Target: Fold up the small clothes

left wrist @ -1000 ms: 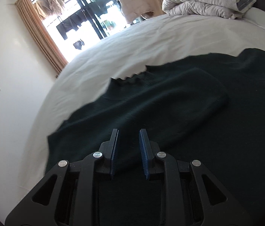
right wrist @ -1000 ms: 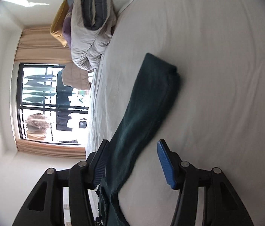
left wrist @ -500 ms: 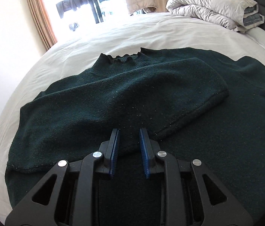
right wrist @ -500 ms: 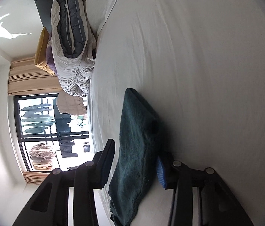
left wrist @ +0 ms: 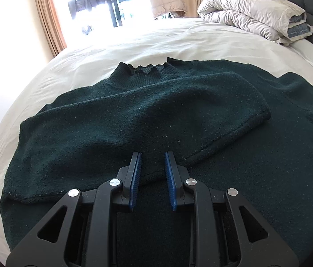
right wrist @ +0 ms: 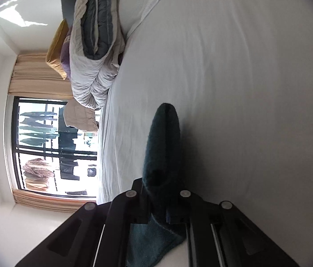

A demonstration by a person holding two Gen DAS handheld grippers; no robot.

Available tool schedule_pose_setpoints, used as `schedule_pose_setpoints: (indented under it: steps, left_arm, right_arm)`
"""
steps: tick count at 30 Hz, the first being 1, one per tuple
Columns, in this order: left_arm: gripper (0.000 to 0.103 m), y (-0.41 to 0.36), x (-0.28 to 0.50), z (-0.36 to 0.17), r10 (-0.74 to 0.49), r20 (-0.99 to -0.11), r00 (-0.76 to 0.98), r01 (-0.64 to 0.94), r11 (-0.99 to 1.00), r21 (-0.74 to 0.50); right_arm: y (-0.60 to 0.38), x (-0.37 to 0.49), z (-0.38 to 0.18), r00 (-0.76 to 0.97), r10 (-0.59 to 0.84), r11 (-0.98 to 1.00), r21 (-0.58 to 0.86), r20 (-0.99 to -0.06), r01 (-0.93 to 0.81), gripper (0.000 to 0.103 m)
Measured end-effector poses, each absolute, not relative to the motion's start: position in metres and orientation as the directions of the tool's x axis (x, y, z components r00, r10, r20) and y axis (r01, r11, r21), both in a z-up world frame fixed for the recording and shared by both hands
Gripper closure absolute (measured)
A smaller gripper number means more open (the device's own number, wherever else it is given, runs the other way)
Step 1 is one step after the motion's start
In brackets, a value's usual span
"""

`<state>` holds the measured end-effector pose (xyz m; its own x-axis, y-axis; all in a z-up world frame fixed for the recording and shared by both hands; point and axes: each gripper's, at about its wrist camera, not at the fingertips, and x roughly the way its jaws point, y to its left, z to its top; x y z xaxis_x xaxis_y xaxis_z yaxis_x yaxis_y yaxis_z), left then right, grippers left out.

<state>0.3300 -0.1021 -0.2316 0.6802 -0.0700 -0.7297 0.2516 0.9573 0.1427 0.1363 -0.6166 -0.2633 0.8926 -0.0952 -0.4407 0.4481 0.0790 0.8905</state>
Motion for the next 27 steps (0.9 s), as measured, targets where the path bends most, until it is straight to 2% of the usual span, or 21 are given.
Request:
schedule_pose_setpoints:
  steps: [6,8,14,15,17,18,22,27]
  left_arm:
    - [0.082,-0.095,0.333,-0.229,-0.11,-0.736,0.668,0.253,0.964,0.086]
    - [0.081,-0.088,0.335,-0.226,-0.145,-0.738,0.658,0.252,0.967,0.034]
    - [0.08,-0.03,0.345,-0.212,-0.368,-0.709,0.601,0.171,0.926,-0.336]
    - [0.075,-0.02,0.346,-0.208,-0.38,-0.7,0.605,0.155,0.918,-0.365]
    - [0.055,0.001,0.347,-0.199,-0.409,-0.672,0.617,0.129,0.896,-0.426]
    - [0.042,0.013,0.347,-0.193,-0.429,-0.649,0.628,0.121,0.878,-0.463]
    - [0.034,0.055,0.349,-0.173,-0.463,-0.589,0.663,0.089,0.829,-0.551]
    - [0.034,0.092,0.36,-0.174,-0.514,-0.564,0.647,0.051,0.767,-0.64]
  right_arm:
    - [-0.548,0.201,-0.179,0.907,-0.008,0.379,0.838,-0.422,0.393,0.094]
    - [-0.51,0.229,-0.151,0.908,0.048,0.475,0.81,-0.415,0.345,0.094]
    - [-0.357,0.309,-0.09,0.867,0.212,0.743,0.651,-0.452,0.157,0.094]
    - [-0.33,0.319,-0.088,0.854,0.231,0.775,0.619,-0.465,0.127,0.094]
    - [-0.282,0.339,-0.09,0.828,0.271,0.812,0.578,-0.49,0.076,0.094]
    - [-0.259,0.346,-0.095,0.813,0.296,0.817,0.573,-0.501,0.055,0.094]
    - [-0.187,0.373,-0.115,0.759,0.374,0.817,0.577,-0.532,0.001,0.094]
    - [-0.132,0.401,-0.141,0.702,0.381,0.862,0.506,-0.602,-0.034,0.089]
